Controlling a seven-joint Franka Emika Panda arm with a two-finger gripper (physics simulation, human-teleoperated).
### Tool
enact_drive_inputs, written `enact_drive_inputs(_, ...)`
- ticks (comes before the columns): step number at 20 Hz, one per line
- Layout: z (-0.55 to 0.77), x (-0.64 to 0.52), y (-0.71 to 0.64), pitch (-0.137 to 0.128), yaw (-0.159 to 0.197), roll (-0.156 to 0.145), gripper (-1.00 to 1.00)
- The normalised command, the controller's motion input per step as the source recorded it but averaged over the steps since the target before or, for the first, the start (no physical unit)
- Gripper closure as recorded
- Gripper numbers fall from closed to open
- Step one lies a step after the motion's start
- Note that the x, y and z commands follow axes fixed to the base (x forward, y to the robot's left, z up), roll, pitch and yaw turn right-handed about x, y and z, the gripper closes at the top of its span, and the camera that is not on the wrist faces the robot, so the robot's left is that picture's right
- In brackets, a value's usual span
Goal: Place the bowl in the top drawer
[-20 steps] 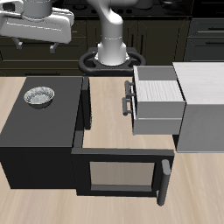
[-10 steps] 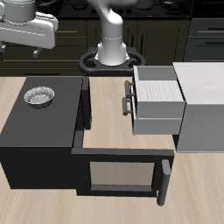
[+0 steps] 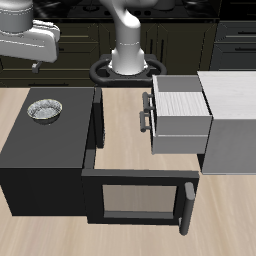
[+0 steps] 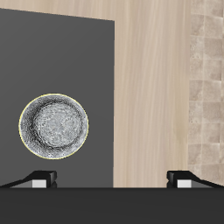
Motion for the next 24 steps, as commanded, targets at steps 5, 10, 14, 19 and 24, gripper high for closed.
enact_drive_inputs(5, -0.10, 0.07, 0.10, 0.005, -0.019, 0.011, -1.00)
enact_drive_inputs(10, -0.26, 0.12, 0.09, 0.031, 0.004, 0.001, -1.00)
enact_drive_inputs(14, -0.31, 0.03, -0.02, 0.023, -0.008, -0.027, -1.00)
enact_drive_inputs(19, -0.42, 0.01, 0.03, 0.038, 0.002, 0.004, -1.00)
enact_drive_inputs(24, -0.33, 0.00, 0.00, 0.030, -0.032, 0.020, -1.00)
